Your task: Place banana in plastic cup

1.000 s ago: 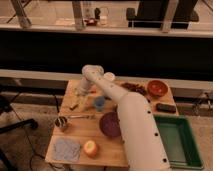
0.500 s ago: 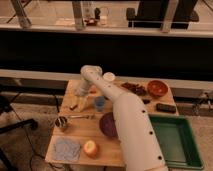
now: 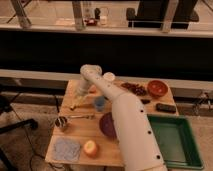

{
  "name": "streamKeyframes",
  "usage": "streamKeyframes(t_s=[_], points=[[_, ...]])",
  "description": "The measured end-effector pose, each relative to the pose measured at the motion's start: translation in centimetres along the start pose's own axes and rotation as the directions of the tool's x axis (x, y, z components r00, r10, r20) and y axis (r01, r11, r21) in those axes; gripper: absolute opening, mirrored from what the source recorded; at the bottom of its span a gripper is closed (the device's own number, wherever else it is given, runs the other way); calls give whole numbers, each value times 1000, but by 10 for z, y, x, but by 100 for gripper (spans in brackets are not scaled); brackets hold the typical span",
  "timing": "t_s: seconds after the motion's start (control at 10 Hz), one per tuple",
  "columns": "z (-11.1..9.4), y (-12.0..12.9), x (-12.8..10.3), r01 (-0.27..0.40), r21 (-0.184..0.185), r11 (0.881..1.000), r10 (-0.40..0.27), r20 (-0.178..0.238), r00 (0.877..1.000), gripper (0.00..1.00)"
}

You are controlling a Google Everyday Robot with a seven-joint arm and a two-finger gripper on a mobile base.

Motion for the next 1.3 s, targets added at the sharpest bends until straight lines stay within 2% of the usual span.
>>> streamKeyframes(t_s=[0.4,0.5,0.7,1.0,1.2,1.3], points=[[-1,0,0,-3,-13,1000,3,1,1000,4],[-4,1,1,-9,-12,1000,9,0,1000,0],[-25,10,2,-29,0,1000,29,-10,1000,0],[-94,27,10,-72,88,994,76,-35,997,0],[-136,38,14,-92,151,984,101,-52,994,0],[-161,45,13,-99,194,976,112,-61,992,0]])
